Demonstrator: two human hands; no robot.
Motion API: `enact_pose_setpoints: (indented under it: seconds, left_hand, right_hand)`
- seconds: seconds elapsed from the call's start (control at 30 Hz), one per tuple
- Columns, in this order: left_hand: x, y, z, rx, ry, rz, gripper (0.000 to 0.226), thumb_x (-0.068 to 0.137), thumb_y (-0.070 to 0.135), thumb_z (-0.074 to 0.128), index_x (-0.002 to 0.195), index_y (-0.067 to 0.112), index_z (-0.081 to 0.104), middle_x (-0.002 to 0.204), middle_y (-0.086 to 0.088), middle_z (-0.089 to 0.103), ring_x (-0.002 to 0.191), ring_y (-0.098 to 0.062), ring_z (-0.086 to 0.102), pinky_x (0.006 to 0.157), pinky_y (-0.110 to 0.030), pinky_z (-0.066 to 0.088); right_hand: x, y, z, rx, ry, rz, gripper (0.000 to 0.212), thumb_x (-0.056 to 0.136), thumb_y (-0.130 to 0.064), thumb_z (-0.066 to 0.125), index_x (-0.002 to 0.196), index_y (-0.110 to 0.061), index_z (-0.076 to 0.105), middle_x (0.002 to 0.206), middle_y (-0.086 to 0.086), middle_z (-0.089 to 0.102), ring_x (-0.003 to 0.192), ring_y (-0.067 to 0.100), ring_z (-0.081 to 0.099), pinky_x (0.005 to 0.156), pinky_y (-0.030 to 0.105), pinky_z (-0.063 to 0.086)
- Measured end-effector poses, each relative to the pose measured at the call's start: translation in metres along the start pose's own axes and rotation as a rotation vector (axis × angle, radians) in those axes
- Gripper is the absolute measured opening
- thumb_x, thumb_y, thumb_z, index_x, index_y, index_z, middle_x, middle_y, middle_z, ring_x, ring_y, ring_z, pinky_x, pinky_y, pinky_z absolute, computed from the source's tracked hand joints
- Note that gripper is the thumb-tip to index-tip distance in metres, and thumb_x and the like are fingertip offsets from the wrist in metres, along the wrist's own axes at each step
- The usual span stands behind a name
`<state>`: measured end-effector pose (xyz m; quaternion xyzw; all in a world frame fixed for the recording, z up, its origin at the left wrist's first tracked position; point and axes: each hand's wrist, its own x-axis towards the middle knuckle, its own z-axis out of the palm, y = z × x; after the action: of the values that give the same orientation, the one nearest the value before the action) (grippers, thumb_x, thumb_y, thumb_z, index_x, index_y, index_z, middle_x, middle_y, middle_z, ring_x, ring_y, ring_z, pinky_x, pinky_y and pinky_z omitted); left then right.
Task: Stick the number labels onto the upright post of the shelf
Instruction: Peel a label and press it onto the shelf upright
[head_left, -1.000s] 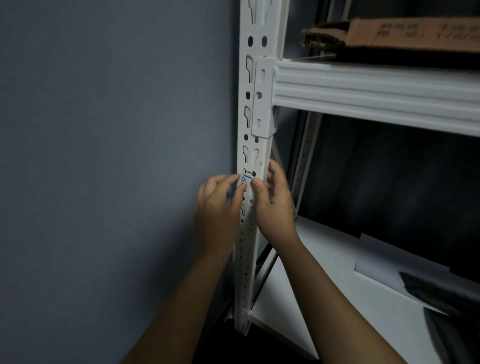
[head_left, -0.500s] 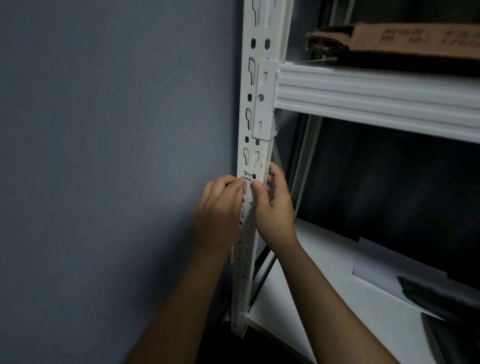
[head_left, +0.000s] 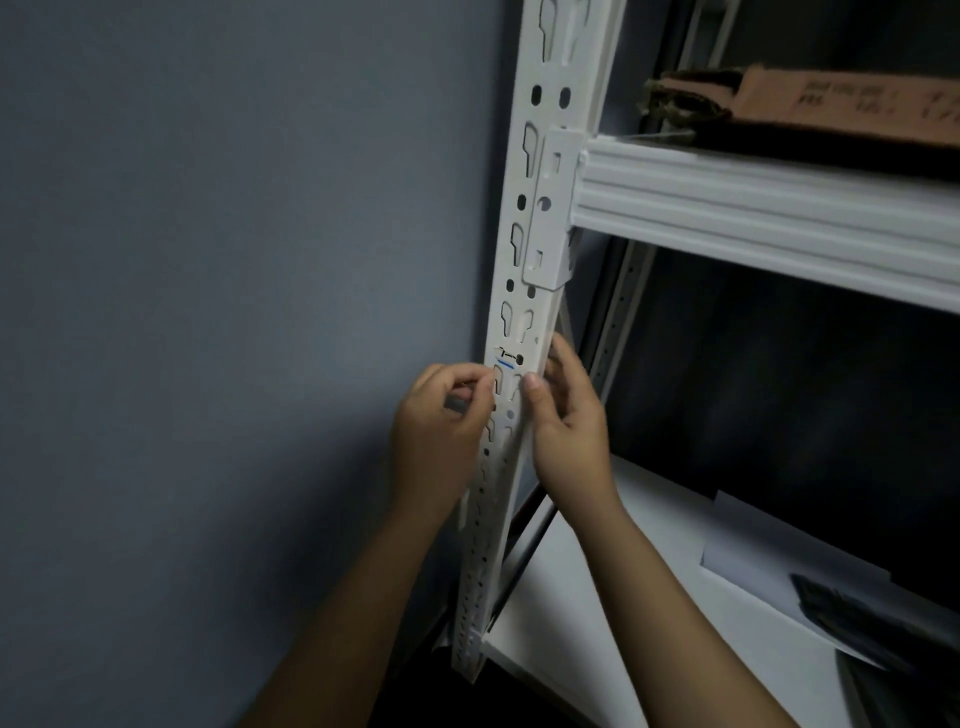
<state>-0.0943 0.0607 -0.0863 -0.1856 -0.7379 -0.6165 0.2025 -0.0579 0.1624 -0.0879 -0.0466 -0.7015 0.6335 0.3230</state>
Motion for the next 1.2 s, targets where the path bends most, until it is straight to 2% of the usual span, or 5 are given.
enact_pose_setpoints:
  seconds: [0.23, 0.57, 0.77, 0.93, 1.2]
  left_hand:
    - [-0.003, 0.011, -0.024, -0.343, -0.291, -0.206, 0.012, 0.089, 0.013, 0.060, 0.089, 0.020, 0.070, 0.076, 0.009, 0.071, 0.071, 0.000, 0.065, 0.064, -0.013, 0.048]
    - [-0.002, 0.018, -0.033, -0.287, -0.365, -0.244, 0.013, 0.086, 0.016, 0.064, 0.088, 0.025, 0.072, 0.083, 0.009, 0.073, 0.081, -0.001, 0.067, 0.073, -0.017, 0.051]
    - [0.004, 0.025, -0.013, 0.023, -0.025, -0.035, 0.009, 0.088, 0.019, 0.065, 0.090, 0.025, 0.071, 0.086, 0.017, 0.064, 0.078, 0.006, 0.061, 0.064, -0.007, 0.046]
    - [0.013, 0.006, 0.007, 0.244, 0.134, 0.161, 0.009, 0.089, 0.024, 0.063, 0.094, 0.020, 0.069, 0.093, 0.011, 0.060, 0.090, -0.013, 0.058, 0.067, -0.030, 0.051]
    - [0.013, -0.009, 0.012, 0.402, 0.150, 0.429, 0.011, 0.089, 0.014, 0.063, 0.095, 0.010, 0.071, 0.093, 0.000, 0.065, 0.082, -0.011, 0.056, 0.058, -0.021, 0.047]
  right_hand:
    - [-0.026, 0.005, -0.005, -0.405, 0.037, -0.549, 0.026, 0.089, -0.005, 0.066, 0.114, -0.012, 0.067, 0.107, -0.003, 0.062, 0.103, -0.001, 0.055, 0.091, 0.016, 0.045]
    - [-0.010, 0.001, -0.014, -0.606, 0.074, -0.750, 0.009, 0.086, -0.001, 0.067, 0.091, -0.005, 0.073, 0.088, 0.004, 0.071, 0.084, 0.015, 0.064, 0.080, 0.023, 0.051]
    - [-0.014, 0.003, -0.006, -0.444, 0.264, -0.456, 0.010, 0.092, -0.008, 0.056, 0.094, -0.010, 0.066, 0.094, -0.008, 0.060, 0.087, 0.002, 0.056, 0.077, 0.013, 0.048]
    - [-0.013, -0.001, 0.006, -0.100, 0.144, -0.134, 0.017, 0.099, -0.014, 0.049, 0.090, -0.028, 0.051, 0.127, -0.014, 0.053, 0.113, 0.002, 0.058, 0.086, 0.021, 0.052]
    - [-0.005, -0.002, 0.008, 0.051, 0.147, -0.065, 0.005, 0.100, -0.012, 0.047, 0.097, -0.015, 0.050, 0.100, -0.008, 0.063, 0.094, 0.007, 0.066, 0.072, 0.018, 0.056]
